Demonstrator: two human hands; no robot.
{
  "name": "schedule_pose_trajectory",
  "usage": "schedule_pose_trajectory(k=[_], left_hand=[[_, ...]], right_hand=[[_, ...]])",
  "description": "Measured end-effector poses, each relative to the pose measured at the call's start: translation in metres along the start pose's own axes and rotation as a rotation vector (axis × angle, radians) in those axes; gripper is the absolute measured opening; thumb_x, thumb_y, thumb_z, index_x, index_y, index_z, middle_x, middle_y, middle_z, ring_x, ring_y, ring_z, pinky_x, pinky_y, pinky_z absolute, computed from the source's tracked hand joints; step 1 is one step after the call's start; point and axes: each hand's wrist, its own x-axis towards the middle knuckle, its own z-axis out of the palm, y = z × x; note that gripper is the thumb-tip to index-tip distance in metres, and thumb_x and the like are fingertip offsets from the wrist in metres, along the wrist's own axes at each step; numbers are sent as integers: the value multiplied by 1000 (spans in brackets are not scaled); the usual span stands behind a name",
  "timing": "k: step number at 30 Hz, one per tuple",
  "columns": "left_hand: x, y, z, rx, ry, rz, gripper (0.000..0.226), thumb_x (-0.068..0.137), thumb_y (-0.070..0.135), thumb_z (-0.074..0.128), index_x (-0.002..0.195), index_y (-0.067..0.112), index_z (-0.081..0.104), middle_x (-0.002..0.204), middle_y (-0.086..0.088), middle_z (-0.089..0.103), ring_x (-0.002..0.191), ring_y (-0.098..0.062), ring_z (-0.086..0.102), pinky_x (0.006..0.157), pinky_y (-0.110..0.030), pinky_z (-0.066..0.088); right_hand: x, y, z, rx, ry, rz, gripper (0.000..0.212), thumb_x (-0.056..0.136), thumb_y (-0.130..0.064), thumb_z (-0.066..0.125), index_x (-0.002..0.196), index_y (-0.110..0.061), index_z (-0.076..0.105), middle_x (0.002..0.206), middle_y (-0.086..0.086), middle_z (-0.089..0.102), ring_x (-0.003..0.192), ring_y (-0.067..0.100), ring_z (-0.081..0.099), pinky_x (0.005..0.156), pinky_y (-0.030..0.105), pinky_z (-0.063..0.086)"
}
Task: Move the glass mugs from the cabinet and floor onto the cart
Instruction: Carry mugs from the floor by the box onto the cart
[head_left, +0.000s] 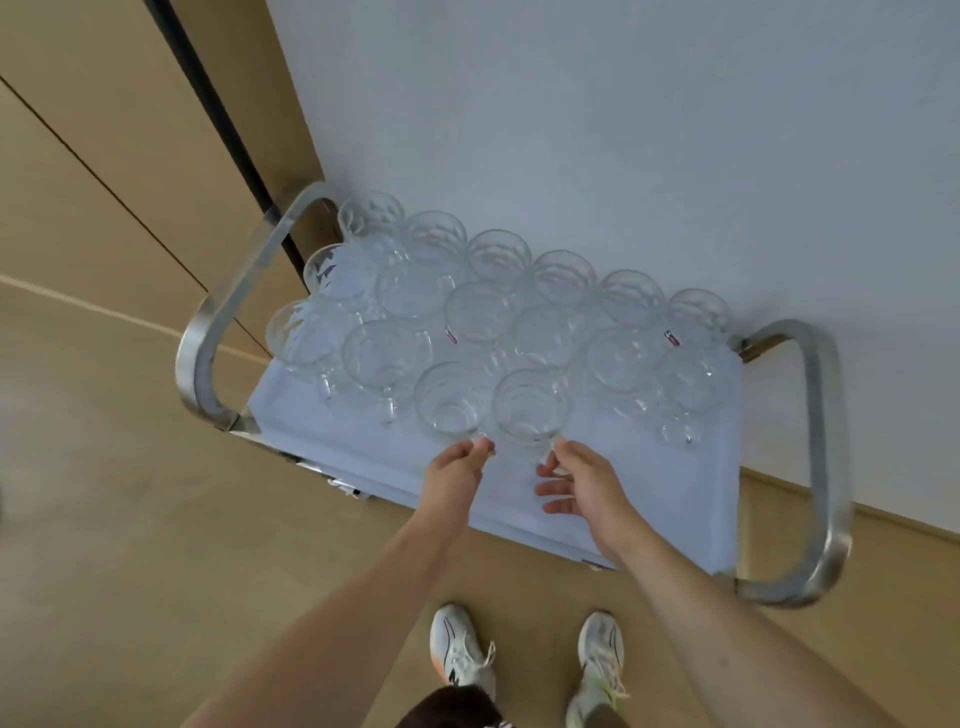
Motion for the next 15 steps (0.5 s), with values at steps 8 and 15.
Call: schedule_pose_trajectory(k=[8,15], left_hand=[[18,20,-5,100,42,20,19,99,33,58,96,22,74,96,3,68,98,-16,61,99,-28,46],[12,29,3,165,88,38,20,100,32,58,97,19,72,96,5,67,106,-18,61,106,-41,48]], right_hand=[[8,15,20,27,63,7,29,105,-29,49,90,-10,66,92,6,68,77,23,66,64,35,54],[7,16,16,-87,92,-39,27,102,-40,52,104,-19,68,101,3,70,84,23,71,72,37,60]])
